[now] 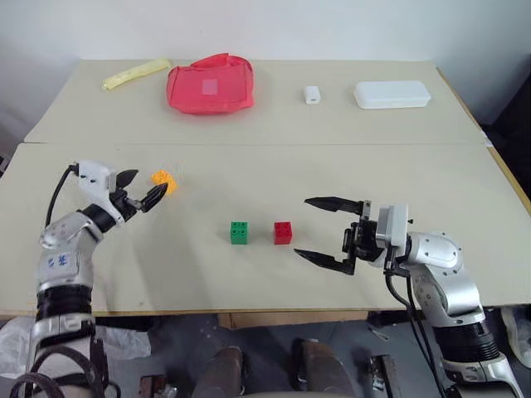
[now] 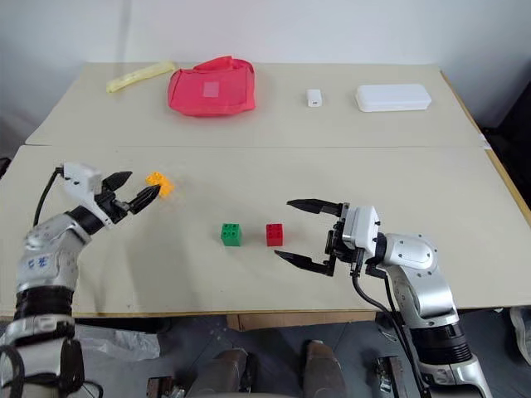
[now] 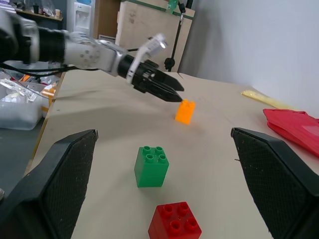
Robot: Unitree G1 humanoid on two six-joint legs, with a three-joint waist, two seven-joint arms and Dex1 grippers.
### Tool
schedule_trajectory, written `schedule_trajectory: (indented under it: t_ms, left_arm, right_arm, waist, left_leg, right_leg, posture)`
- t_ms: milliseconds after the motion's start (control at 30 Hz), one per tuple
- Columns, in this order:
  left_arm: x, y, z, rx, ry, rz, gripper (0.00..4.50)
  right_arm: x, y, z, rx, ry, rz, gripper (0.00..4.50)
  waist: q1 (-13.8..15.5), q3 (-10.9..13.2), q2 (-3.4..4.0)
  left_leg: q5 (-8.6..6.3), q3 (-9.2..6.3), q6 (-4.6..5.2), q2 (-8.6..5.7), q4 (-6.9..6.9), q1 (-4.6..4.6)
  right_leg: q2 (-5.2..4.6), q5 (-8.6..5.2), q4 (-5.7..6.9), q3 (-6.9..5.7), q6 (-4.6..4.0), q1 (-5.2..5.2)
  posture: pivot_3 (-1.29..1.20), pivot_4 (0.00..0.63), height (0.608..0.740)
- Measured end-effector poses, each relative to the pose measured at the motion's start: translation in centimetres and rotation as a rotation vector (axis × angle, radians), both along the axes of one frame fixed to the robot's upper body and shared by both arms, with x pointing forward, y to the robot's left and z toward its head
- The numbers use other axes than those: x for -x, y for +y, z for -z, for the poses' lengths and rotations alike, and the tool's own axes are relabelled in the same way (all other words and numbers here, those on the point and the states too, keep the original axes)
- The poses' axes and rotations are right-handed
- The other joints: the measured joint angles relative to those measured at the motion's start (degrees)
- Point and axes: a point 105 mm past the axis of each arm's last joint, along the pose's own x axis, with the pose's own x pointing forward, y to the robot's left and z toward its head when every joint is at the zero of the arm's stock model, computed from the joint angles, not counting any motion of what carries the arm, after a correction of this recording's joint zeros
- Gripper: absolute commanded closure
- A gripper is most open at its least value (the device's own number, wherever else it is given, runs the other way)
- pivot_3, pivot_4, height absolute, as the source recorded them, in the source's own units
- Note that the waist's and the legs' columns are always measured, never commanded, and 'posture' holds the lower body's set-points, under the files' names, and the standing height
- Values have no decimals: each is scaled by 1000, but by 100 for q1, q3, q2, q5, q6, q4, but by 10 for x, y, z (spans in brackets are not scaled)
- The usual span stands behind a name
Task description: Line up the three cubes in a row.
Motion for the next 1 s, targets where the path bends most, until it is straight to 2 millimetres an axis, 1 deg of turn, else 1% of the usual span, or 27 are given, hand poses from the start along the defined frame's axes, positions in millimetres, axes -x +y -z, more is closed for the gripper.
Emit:
schedule_trajectory:
  t_ms: [67,133,167,267,367,467,500,567,633,767,800,867,933,1000]
  left_arm:
    - [-7,-1,-3,-13,-2,12,98]
    - [-12,-3,2,-33,26,26,98]
    - [-14,-3,6,-38,44,32,258]
    - [-15,-7,14,-34,96,69,913]
    - [-15,-11,17,-46,111,107,1825]
    - [-15,-13,13,-46,86,126,2757]
    - [-14,-14,9,-40,62,141,2980]
    - [-10,-19,0,-21,13,212,2995]
    - [-1,-27,-7,-40,-5,334,2995]
    - [25,-23,-16,-190,50,560,2995]
    - [30,-25,-19,-233,51,620,2995]
    - [40,-38,-19,-301,60,752,2995]
    - [40,-48,-16,-350,66,801,2995]
    - [41,-56,-6,-421,92,851,2995]
  right_arm:
    - [1,-1,1,5,2,9,0]
    - [4,-2,3,17,7,15,0]
    - [6,-3,5,22,12,16,0]
    - [10,-4,9,36,29,32,0]
    - [9,-5,10,32,33,54,0]
    - [8,-5,10,31,29,68,0]
    - [8,-5,9,30,28,72,0]
    - [7,-6,8,25,25,83,0]
    - [6,-10,6,31,17,101,0]
    - [4,-27,2,74,-5,150,0]
    - [4,-31,3,84,-2,162,0]
    - [6,-34,3,85,5,157,0]
    - [8,-36,3,79,18,142,0]
    - [16,-39,4,97,76,104,0]
  waist:
    - [-13,0,0]
    - [-5,0,0]
    - [-4,0,0]
    - [-1,1,-1]
    - [-4,1,-1]
    - [-3,1,-1]
    - [-4,1,-1]
    - [-4,1,-1]
    - [-6,1,-1]
    - [-8,2,-3]
    - [-7,2,-3]
    - [16,2,-3]
    - [49,2,-4]
    - [77,2,-3]
  left_leg:
    - [0,2,3,-4,0,0]
    - [1,1,6,-7,0,-1]
    - [2,1,7,-8,0,-1]
    - [3,2,10,-10,1,-3]
    - [3,3,10,-11,2,-3]
    - [4,2,10,-10,2,-3]
    - [3,2,10,-10,2,-4]
    - [3,2,10,-10,2,-4]
    - [4,3,10,-11,3,-4]
    - [3,3,11,-10,2,-6]
    - [3,4,11,-10,2,-5]
    - [6,3,16,-11,3,-6]
    - [8,2,19,-13,6,-6]
    - [7,3,21,-15,5,-5]
  right_leg:
    - [-4,0,4,1,1,-2]
    - [-7,1,4,-3,1,-2]
    - [-8,1,5,-3,1,-2]
    - [-8,2,5,-3,4,-2]
    - [-10,2,7,-2,4,-2]
    - [-12,2,8,-1,4,-4]
    - [-15,2,8,-1,4,-4]
    - [-21,2,8,-2,4,-4]
    - [-19,2,7,-3,4,-3]
    - [-12,2,6,-3,4,-4]
    - [-14,2,6,-1,4,-3]
    - [-17,2,7,-3,4,0]
    - [-23,4,6,1,7,2]
    - [-28,4,6,5,8,2]
  posture:
    - [0,150,740]
    - [0,150,740]
    - [0,150,740]
    - [0,150,740]
    - [0,150,740]
    - [0,150,740]
    - [0,150,740]
    - [0,150,740]
    - [0,150,740]
    - [0,150,740]
    - [0,150,740]
    - [0,150,740]
    - [0,150,740]
    - [0,150,740]
